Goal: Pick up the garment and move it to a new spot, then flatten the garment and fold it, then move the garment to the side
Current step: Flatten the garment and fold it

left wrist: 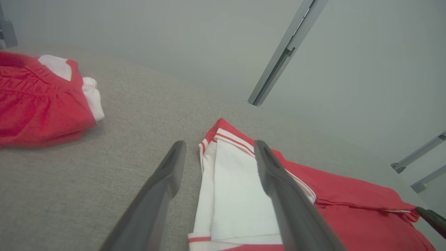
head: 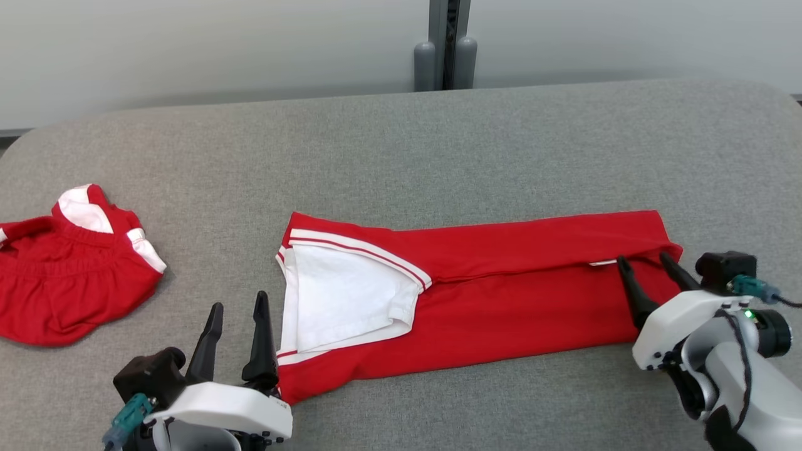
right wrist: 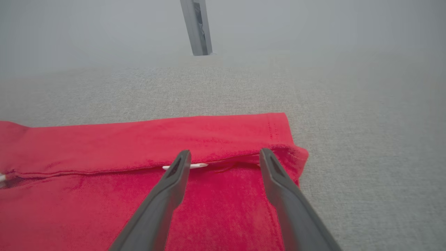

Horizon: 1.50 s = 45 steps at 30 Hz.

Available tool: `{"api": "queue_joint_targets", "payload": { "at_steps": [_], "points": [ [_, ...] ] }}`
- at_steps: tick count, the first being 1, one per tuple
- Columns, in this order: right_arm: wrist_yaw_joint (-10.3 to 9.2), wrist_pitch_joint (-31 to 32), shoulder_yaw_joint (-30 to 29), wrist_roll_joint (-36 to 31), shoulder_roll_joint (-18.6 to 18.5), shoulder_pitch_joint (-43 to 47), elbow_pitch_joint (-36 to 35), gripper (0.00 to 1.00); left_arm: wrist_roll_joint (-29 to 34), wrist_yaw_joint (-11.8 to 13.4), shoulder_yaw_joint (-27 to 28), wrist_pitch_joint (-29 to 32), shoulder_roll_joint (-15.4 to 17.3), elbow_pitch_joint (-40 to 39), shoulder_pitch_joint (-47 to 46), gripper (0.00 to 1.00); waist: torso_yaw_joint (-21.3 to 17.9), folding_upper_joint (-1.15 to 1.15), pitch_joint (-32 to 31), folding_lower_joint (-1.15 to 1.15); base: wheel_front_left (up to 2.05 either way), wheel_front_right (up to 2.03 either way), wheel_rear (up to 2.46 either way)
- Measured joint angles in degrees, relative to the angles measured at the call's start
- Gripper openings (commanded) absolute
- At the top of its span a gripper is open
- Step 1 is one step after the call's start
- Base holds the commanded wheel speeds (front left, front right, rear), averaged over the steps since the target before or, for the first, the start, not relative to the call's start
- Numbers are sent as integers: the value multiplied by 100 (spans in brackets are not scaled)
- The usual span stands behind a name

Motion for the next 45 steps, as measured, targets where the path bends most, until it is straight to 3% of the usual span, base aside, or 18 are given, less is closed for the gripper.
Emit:
{"api": "queue_joint_targets", "payload": {
  "at_steps": [3, 10, 15, 27, 38, 45],
  "points": [
    [-1, -10, -209, -247, 132, 137, -123, 100, 109, -7, -1, -232, -12, 104, 38, 100, -12, 0, -81, 0, 0, 0, 0],
    [-1, -24, -1589, -1658, 553, 1279, -1372, 100, 604, 4, -107, -603, 4, 446, 124, 100, -37, 0, -457, 0, 0, 0, 0],
    [-1, -25, -2094, -2264, 856, 1918, -2037, 100, 878, -45, -42, -667, -53, 480, 297, 100, -13, 0, -700, 0, 0, 0, 0],
    [-1, -25, -2305, -2586, 1049, 2816, -3466, 100, 1788, -331, 558, -678, -341, 170, 649, 100, -21, 0, -891, 0, 0, 0, 0],
    [-1, -25, -2349, -2591, 1027, 3120, -3733, 100, 2112, -699, 842, -678, -488, 200, 878, 100, -60, 0, -999, 0, 0, 0, 0],
    [-1, -25, -2361, -2582, 1043, 3146, -3729, 100, 2280, -757, 881, -678, -502, 259, 900, 100, -67, 0, -1017, 0, 0, 0, 0]
  ]
}}
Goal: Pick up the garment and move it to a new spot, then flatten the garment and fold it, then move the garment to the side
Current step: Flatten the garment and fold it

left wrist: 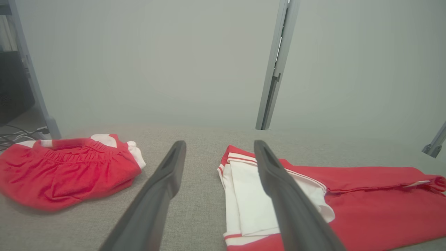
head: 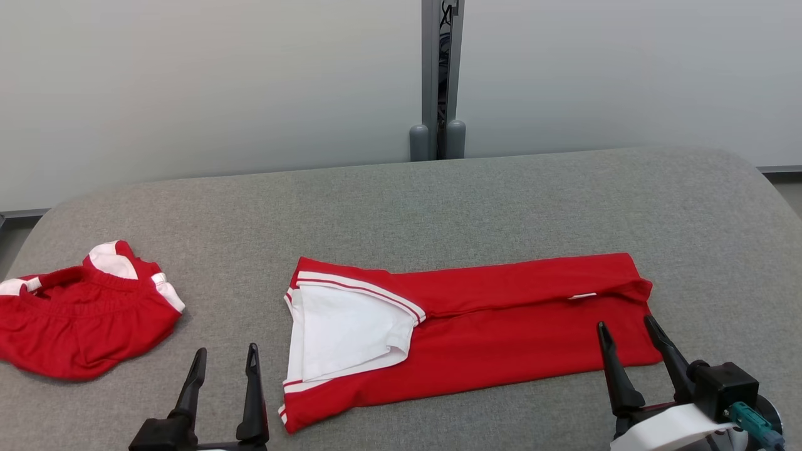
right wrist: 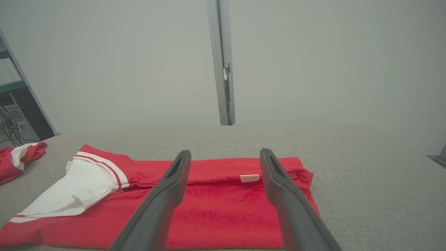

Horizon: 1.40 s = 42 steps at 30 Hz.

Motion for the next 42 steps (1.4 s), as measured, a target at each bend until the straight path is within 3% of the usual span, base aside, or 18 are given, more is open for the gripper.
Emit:
{"api": "queue_joint_targets", "payload": {
  "at_steps": [6, 12, 19, 28, 42],
  "points": [
    [0, 0, 20, 26, 4, -4, 36, 100, 16, -14, -27, 0, -2, 7, 0, 100, 7, 0, 21, 0, 0, 0, 0],
    [0, -1, -142, 376, 75, -370, 625, 100, 63, -44, -93, 0, -5, 47, -11, 100, 15, 0, 106, 0, 0, 0, 0],
    [-1, -1, -701, 887, 68, -1284, 1989, 100, 218, -157, -153, -1, -8, 90, -161, 100, 126, 0, 278, 0, 0, 0, 0],
    [-1, -3, -1296, 946, -314, -2531, 3675, 100, 303, -344, -226, -1, -7, 143, -339, 100, 353, 0, 613, 0, 0, 0, 0],
    [-1, -14, -1243, 834, -435, -3516, 5175, 100, 370, -417, -268, 0, -7, 180, -727, 100, 530, 0, 1274, 0, 0, 0, 0]
  ]
}}
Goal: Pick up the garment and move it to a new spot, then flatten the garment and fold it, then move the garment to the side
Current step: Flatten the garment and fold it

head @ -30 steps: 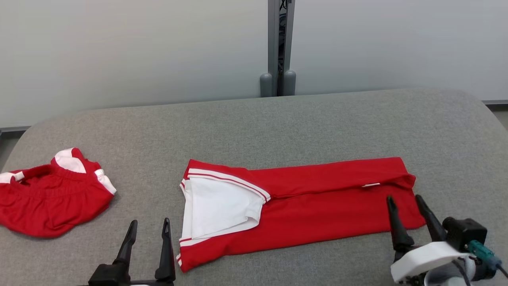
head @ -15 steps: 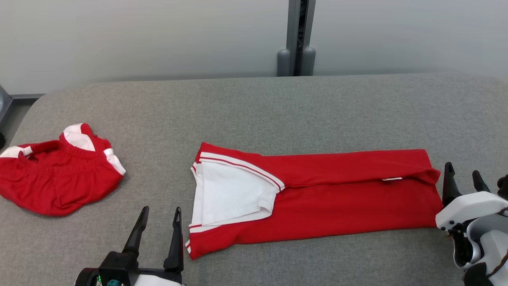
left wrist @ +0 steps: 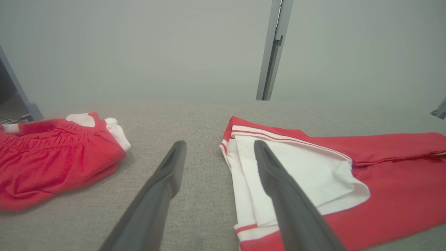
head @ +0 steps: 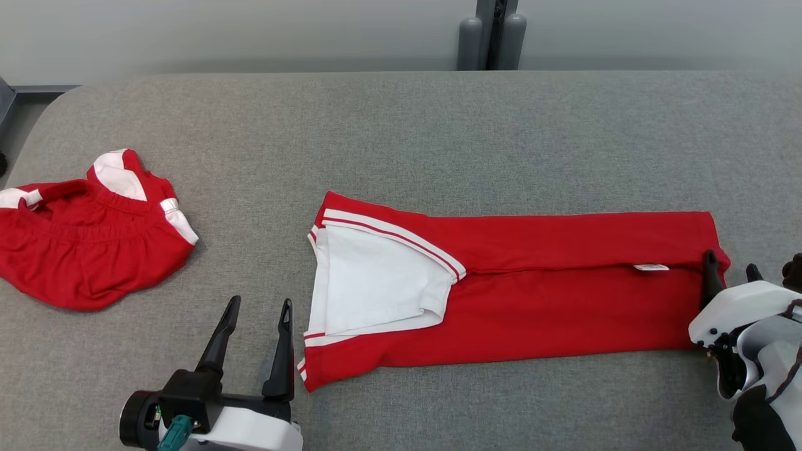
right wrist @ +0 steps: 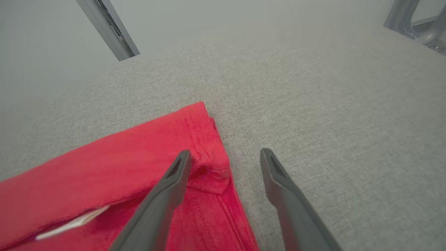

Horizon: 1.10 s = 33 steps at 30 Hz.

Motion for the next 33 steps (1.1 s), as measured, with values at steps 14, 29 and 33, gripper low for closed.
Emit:
{"api": "queue_joint_targets", "payload": {
  "at_steps": [14, 29, 33],
  "points": [
    [2, 266, 242, 190, 126, -10, 468, 17, -108, 5, -69, 0, 0, -25, -49, 100, -77, 0, -21, 0, 0, 0, 0],
    [1, 29, -20, 222, -291, -29, 254, 100, -63, -77, -46, 0, 1, -66, -3, 100, 26, 0, -44, 0, 0, 0, 0],
    [1, 15, -142, 23, -136, -12, -78, 100, -42, -87, -100, 0, -1, -73, -5, 100, 35, 0, -46, 0, 0, 0, 0]
  ]
}}
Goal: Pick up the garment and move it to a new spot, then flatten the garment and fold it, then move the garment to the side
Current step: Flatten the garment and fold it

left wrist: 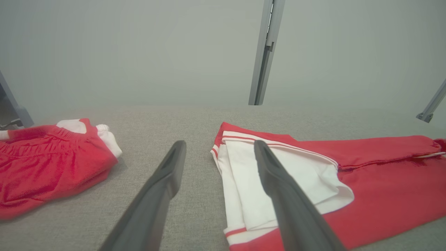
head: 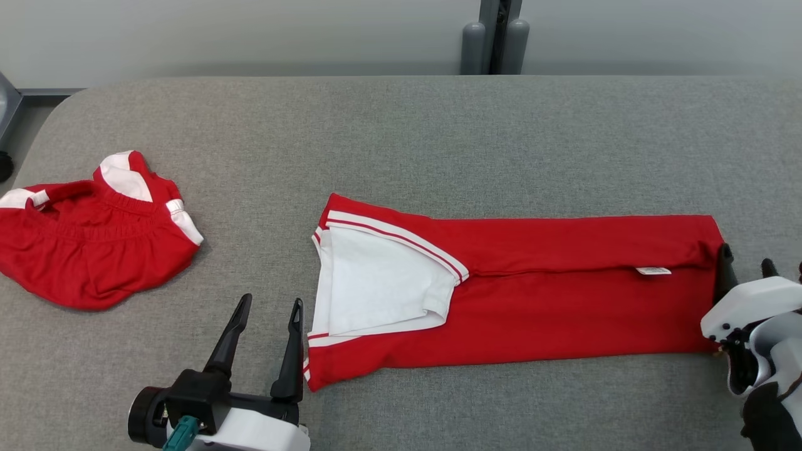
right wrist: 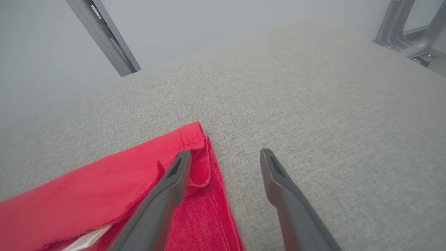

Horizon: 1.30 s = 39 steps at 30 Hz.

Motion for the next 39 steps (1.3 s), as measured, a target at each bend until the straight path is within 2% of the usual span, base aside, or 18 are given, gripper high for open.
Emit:
{"api": "queue_joint_targets", "payload": {
  "at_steps": [3, 11, 14, 15, 16, 19, 23, 32, 38, 39],
  "points": [
    [0, 0, -55, -129, 129, 37, 92, 100, 25, -26, -22, 0, 1, -7, -24, 100, 33, 0, 9, 0, 0, 0, 0],
    [1, 0, -342, -347, 121, -40, 361, 100, 62, -67, 23, -1, 1, -35, -42, 100, 131, 0, 94, 0, 0, 0, 0],
    [1, 1, -689, -513, -105, -36, 322, 100, 76, -76, 25, -1, 2, -46, -40, 100, 144, 0, 104, 0, 0, 0, 0],
    [-1, 0, -1016, -737, -299, -38, 54, 100, 75, -75, 44, -1, 1, -67, -40, 100, 125, 0, 118, 0, 0, 0, 0],
    [-1, 0, -1168, -923, -326, -34, -82, 100, 75, -74, 49, 0, 2, -71, -40, 100, 111, 0, 122, 0, 0, 0, 0],
    [-1, -1, -1483, -1326, -20, -32, -497, 100, 74, -74, 30, 0, -1, -69, -40, 100, 72, 0, 112, 0, 0, 0, 0],
    [1, -1, -1577, -1691, 404, -21, -483, 100, 38, -65, -15, -1, 1, -55, -48, 100, 56, 0, 76, 0, 0, 0, 0],
    [1, -1, -1906, -2033, 479, -41, 249, 100, 22, -75, 33, 0, 1, -27, -66, 100, 145, 0, 83, 0, 0, 0, 0],
    [1, -1, -2068, -2145, 463, -129, 485, 100, -58, -91, 40, 0, 1, -27, -66, 100, 195, 0, 134, 0, 0, 0, 0],
    [1, 1, -2086, -2154, 463, -145, 510, 83, -66, -92, 38, -1, 1, -25, -66, 100, 201, 0, 134, 0, 0, 0, 0]
  ]
}}
